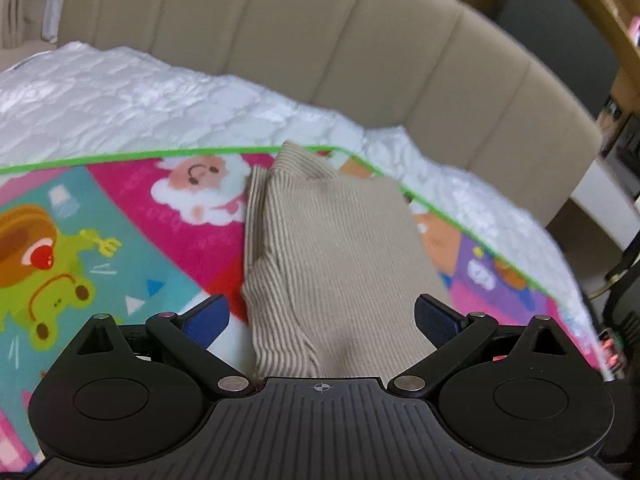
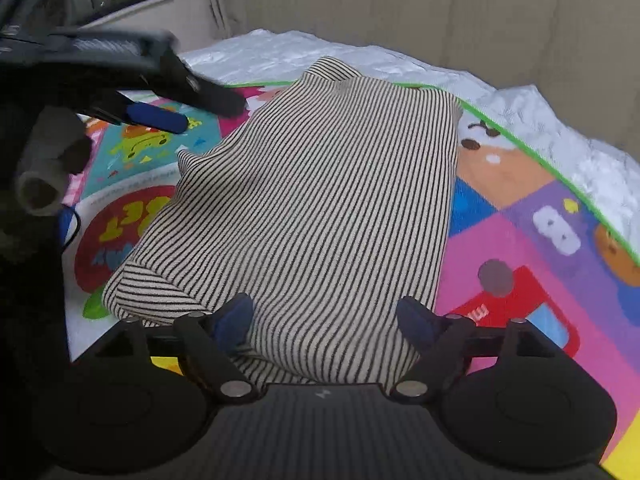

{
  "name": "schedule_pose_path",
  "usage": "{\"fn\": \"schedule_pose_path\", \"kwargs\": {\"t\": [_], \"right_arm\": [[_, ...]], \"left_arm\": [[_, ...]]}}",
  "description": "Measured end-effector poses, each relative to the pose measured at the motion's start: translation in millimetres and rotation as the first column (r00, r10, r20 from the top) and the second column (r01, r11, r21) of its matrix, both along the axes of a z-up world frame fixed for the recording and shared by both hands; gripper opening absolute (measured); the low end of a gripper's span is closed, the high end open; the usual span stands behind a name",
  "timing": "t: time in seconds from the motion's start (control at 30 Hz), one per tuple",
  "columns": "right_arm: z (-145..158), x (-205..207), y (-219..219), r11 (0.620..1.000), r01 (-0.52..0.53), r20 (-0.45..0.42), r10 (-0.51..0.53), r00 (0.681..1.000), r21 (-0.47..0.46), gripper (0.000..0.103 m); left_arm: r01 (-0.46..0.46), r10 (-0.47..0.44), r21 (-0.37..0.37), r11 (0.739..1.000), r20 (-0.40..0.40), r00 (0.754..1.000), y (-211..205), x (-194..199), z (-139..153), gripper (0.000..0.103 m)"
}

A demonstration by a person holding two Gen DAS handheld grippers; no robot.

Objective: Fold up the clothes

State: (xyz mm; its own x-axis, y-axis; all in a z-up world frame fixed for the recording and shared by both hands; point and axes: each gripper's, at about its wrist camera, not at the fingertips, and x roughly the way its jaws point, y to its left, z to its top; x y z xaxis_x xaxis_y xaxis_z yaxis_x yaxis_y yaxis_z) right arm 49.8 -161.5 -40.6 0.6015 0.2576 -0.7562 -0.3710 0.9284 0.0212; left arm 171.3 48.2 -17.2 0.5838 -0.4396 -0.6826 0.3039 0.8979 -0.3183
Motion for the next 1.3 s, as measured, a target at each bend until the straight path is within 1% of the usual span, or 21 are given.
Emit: {"fn": "schedule_pose_path", "kwargs": {"t": [0.07, 0.17, 0.23, 0.33, 0.43, 0.47, 0.5, 0.53, 0.57, 0.63, 0.7, 0.73, 0.77, 0.83, 0.9, 0.93, 1.0, 1.07, 1.23, 1.27, 1.3], "right_arm": [[8.0, -1.2, 4.2, 0.999, -0.037, 0.027, 0.038, 0.999, -0.030, 0.083], [22.7, -16.3, 16.1, 0.982, -0.168, 0.075, 0.175, 0.982, -0.088, 0.083], [22.6, -27.1, 29.7, 0.955, -0.269, 0.061, 0.278, 0.959, -0.123, 0.083], [7.7, -42.5, 55.1, 0.889, -0.389, 0.041, 0.410, 0.911, -0.241, 0.082], [-10.8, -47.0, 71.2, 0.837, -0.411, 0.058, 0.461, 0.886, -0.362, 0.082], [-13.8, -46.5, 74.4, 0.832, -0.406, 0.064, 0.461, 0.885, -0.379, 0.082], [-13.8, -44.6, 76.0, 0.838, -0.392, 0.070, 0.448, 0.891, -0.379, 0.081], [-13.0, -41.8, 76.9, 0.849, -0.373, 0.072, 0.428, 0.901, -0.374, 0.073], [-10.2, -36.3, 75.2, 0.871, -0.349, 0.063, 0.392, 0.918, -0.346, 0.067], [-1.8, -19.5, 64.6, 0.930, -0.284, 0.015, 0.295, 0.955, -0.233, 0.064], [6.4, 3.5, 42.8, 0.983, -0.176, -0.076, 0.172, 0.982, -0.051, 0.064], [8.9, 15.6, 28.9, 0.993, -0.107, -0.130, 0.113, 0.985, 0.046, 0.063], [9.6, 22.9, 20.3, 0.993, -0.061, -0.168, 0.079, 0.983, 0.105, 0.062], [7.6, 28.5, 13.3, 0.988, -0.022, -0.204, 0.054, 0.978, 0.155, 0.061], [5.5, 34.0, 6.3, 0.979, 0.019, -0.240, 0.030, 0.970, 0.202, 0.061], [4.5, 36.8, 2.8, 0.973, 0.041, -0.259, 0.020, 0.966, 0.225, 0.062], [2.4, 42.4, -4.1, 0.959, 0.084, -0.297, 0.000, 0.955, 0.269, 0.062], [0.4, 48.0, -11.1, 0.942, 0.129, -0.335, -0.018, 0.942, 0.311, 0.061], [-4.7, 61.9, -28.6, 0.882, 0.244, -0.431, -0.052, 0.901, 0.402, 0.061], [-3.3, 60.7, -27.6, 0.887, 0.235, -0.422, -0.050, 0.905, 0.397, 0.061], [0.5, 55.7, -22.4, 0.909, 0.195, -0.386, -0.041, 0.921, 0.369, 0.062]], "left_arm": [[0.020, -0.018, 0.057, 0.998, -0.036, 0.999, 0.9, -0.8, -11.3, 0.101], [-0.001, 0.012, 0.129, 0.992, -0.081, 0.997, 8.8, -1.8, -24.0, 0.101], [-0.020, 0.033, 0.125, 0.992, -0.101, 0.994, 13.1, 0.2, -26.9, 0.101], [-0.014, 0.024, 0.129, 0.992, -0.077, 0.997, 11.4, -3.6, -23.2, 0.101], [0.012, -0.003, 0.154, 0.988, -0.058, 0.998, 5.9, -9.0, -21.5, 0.101], [0.021, -0.012, 0.163, 0.986, -0.052, 0.999, 4.0, -10.8, -21.0, 0.101], [0.027, -0.019, 0.166, 0.986, -0.047, 0.999, 2.6, -12.3, -20.0, 0.101], [0.033, -0.026, 0.168, 0.985, -0.041, 0.999, 1.4, -13.8, -18.8, 0.101], [0.039, -0.034, 0.163, 0.986, -0.031, 0.999, 1.6, -15.2, -16.7, 0.101], [0.051, -0.051, 0.149, 0.988, -0.009, 0.999, 3.2, -17.9, -11.9, 0.101], [0.065, -0.067, 0.135, 0.989, 0.013, 0.998, 4.8, -20.7, -7.1, 0.102], [0.075, -0.078, 0.114, 0.991, 0.026, 0.997, 8.0, -23.0, -3.3, 0.102], [0.088, -0.092, 0.085, 0.993, 0.037, 0.995, 12.0, -25.3, 0.4, 0.103], [0.132, -0.133, 0.012, 0.991, 0.053, 0.990, 19.0, -29.4, 6.6, 0.103], [0.182, -0.179, -0.030, 0.983, 0.072, 0.981, 20.9, -33.9, 11.4, 0.103], [0.207, -0.204, -0.030, 0.978, 0.083, 0.975, 19.0, -37.0, 13.0, 0.103], [0.258, -0.255, -0.016, 0.966, 0.107, 0.961, 13.4, -43.7, 15.6, 0.103], [0.316, -0.316, 0.018, 0.949, 0.122, 0.941, 5.8, -51.5, 15.6, 0.103], [0.345, -0.357, 0.127, 0.930, 0.091, 0.929, -9.3, -55.5, 2.8, 0.103], [0.349, -0.364, 0.149, 0.925, 0.084, 0.928, -12.3, -56.2, 0.1, 0.103], [0.353, -0.370, 0.171, 0.920, 0.077, 0.926, -15.2, -56.8, -2.5, 0.103]]}}
